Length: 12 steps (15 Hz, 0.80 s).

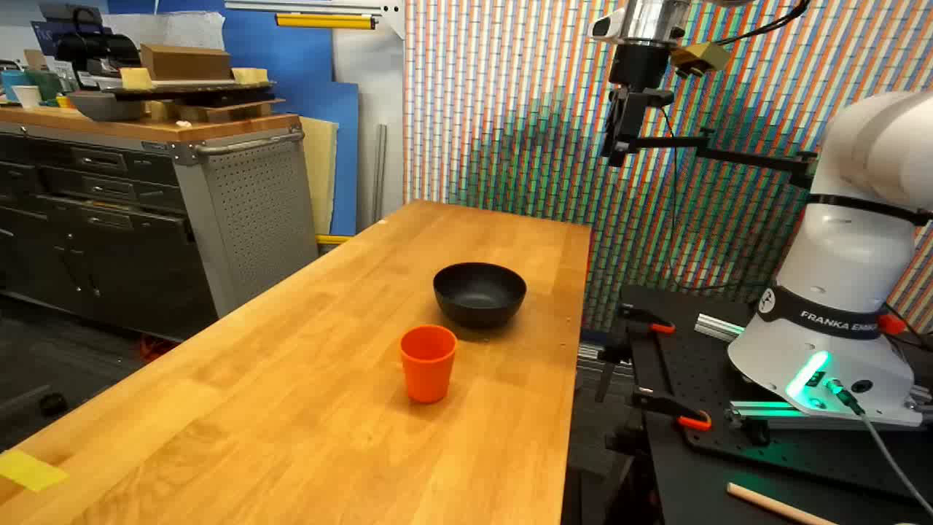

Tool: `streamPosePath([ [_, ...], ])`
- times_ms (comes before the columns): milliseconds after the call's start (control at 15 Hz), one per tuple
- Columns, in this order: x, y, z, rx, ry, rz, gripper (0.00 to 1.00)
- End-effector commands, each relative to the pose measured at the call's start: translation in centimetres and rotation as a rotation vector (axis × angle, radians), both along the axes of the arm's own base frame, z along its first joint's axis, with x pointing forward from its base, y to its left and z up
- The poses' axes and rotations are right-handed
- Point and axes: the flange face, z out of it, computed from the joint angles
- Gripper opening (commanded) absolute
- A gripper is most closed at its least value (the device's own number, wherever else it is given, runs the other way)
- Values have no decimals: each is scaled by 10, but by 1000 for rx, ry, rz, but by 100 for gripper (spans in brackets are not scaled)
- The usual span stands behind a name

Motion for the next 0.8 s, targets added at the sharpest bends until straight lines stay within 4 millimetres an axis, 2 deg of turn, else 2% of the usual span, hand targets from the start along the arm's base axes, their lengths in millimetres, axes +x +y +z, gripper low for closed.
streamPosePath([
  [0,0,0,1,0,0,0,100],
  [200,0,0,1,0,0,0,100],
  [400,18,10,-1,-45,19,-15,100],
  [600,60,45,-12,-100,49,10,100],
  [733,90,78,-26,-130,72,49,100],
])
